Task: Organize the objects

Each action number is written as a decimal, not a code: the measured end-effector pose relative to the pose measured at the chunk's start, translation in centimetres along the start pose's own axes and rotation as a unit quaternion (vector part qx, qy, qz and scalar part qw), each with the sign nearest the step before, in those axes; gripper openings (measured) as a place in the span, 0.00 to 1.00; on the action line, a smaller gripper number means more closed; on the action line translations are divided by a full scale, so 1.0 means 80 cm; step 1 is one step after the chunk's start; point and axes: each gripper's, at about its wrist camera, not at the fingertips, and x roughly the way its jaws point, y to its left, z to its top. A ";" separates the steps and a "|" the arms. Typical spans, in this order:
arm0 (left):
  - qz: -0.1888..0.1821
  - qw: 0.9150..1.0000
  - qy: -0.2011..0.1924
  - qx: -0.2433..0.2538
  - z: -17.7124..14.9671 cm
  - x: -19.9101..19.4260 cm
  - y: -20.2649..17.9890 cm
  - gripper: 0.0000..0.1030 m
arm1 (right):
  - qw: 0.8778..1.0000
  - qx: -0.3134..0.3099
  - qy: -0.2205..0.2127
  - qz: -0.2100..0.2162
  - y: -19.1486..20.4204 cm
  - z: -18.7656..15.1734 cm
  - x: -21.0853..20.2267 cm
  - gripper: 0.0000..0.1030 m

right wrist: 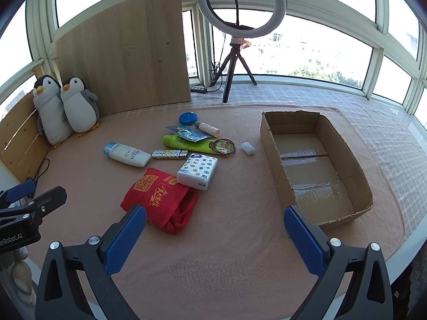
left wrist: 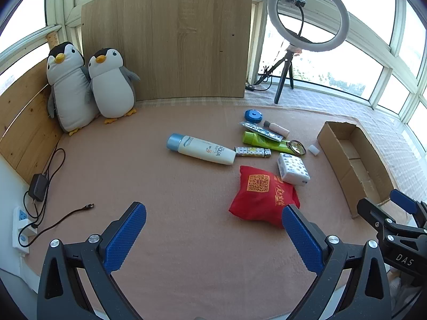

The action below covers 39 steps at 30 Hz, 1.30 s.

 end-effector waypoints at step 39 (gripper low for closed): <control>-0.019 1.000 0.012 0.022 0.027 0.046 -0.015 1.00 | 1.000 0.016 0.017 -0.006 -0.017 0.009 0.024 0.99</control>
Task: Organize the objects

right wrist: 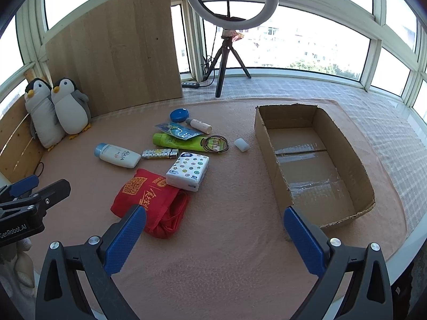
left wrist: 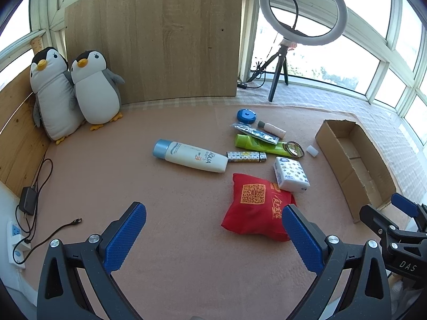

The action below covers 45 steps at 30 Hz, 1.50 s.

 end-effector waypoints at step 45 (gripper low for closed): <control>-0.090 0.983 0.146 0.062 -0.012 0.219 -0.070 0.44 | 0.997 0.057 0.056 -0.014 -0.064 -0.037 0.023 0.99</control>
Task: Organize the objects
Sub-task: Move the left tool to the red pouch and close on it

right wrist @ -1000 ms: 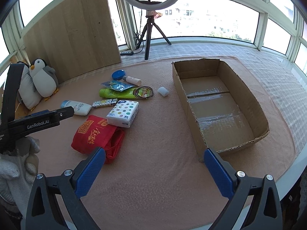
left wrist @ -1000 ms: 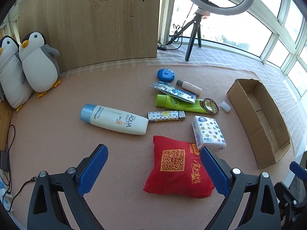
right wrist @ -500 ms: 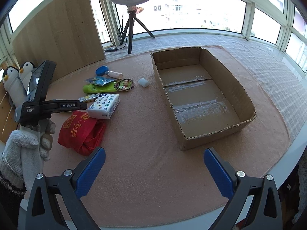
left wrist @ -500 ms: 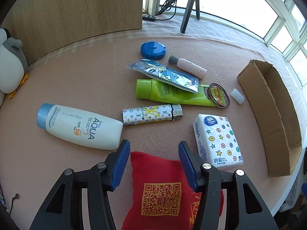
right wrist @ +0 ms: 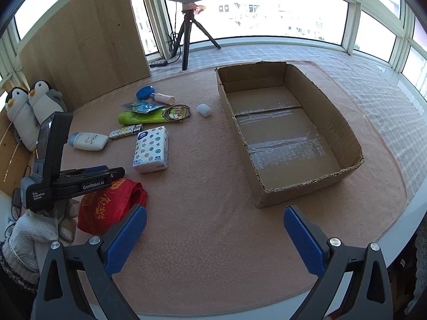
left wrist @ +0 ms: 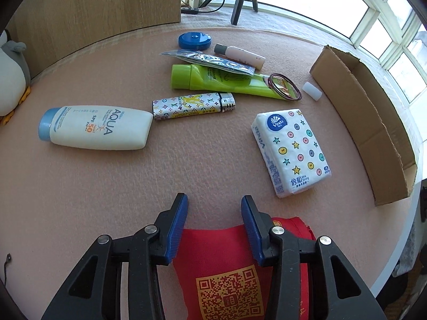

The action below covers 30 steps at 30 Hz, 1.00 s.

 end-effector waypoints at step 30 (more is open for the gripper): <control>-0.159 0.987 0.007 -0.022 -0.109 -0.087 0.039 0.79 | 0.965 -0.048 0.173 0.191 0.097 0.009 0.116 0.99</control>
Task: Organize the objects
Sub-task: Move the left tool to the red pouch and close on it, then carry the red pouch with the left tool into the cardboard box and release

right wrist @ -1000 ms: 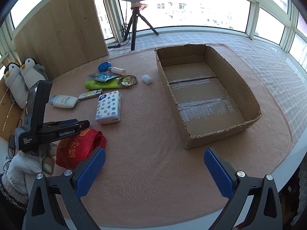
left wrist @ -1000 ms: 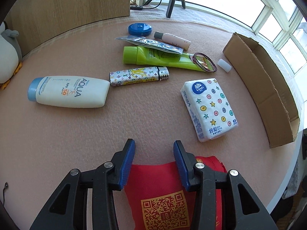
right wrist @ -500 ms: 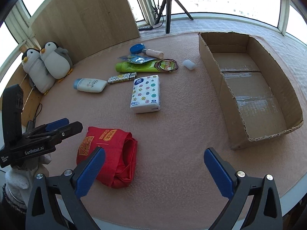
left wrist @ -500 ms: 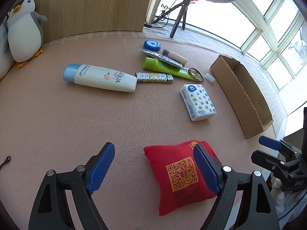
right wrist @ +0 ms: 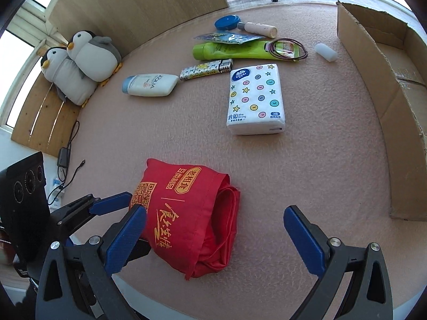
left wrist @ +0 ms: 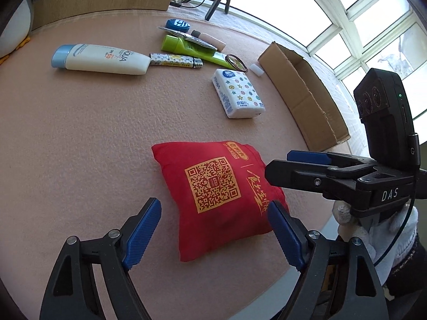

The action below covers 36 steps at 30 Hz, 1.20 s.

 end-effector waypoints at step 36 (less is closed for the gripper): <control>-0.038 0.993 -0.070 0.092 0.082 0.006 -0.157 0.58 | 0.995 -0.018 -0.098 -0.008 -0.030 0.014 -0.125 0.52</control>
